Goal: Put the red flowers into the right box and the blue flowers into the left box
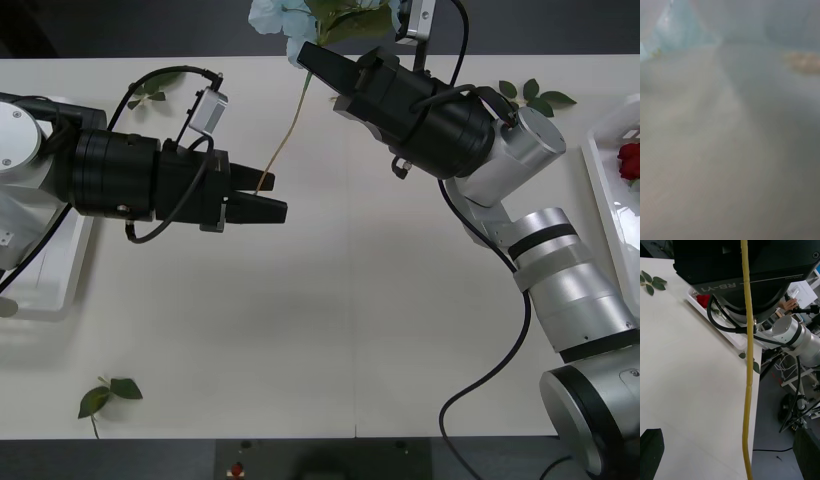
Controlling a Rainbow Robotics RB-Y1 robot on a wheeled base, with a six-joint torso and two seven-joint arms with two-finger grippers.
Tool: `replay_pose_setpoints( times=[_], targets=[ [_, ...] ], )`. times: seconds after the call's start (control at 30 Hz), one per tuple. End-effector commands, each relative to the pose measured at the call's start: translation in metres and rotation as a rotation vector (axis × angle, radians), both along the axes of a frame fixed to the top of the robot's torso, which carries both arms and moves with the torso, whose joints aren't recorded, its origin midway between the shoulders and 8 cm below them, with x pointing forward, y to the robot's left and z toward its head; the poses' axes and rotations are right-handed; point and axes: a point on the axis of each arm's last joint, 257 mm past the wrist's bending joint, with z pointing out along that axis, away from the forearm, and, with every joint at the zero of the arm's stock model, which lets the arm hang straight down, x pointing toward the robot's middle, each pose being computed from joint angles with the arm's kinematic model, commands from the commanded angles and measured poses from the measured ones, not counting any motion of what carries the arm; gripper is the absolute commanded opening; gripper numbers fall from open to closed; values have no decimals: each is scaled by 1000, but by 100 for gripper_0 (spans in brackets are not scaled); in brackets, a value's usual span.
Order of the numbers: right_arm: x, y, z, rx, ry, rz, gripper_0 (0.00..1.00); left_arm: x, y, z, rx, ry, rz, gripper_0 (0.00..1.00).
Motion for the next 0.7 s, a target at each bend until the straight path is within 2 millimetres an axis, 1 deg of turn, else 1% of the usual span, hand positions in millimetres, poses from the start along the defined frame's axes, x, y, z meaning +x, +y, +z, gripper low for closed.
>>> replay_pose_setpoints(
  times=[0.03,0.07,0.1,0.13,0.7],
  targets=[
    [-9,11,21,12,-57,24,0,6,-13,28,-28,-10,6,68],
    [-9,11,21,12,-57,24,0,5,-14,28,-31,-7,5,27],
    [-9,11,21,12,-57,24,0,5,-14,28,-31,-7,5,2],
    [-10,11,21,12,-58,25,0,4,-15,29,-34,-4,4,0],
    [-10,10,21,13,-52,30,0,2,-15,32,-50,11,-2,0]
  ],
)
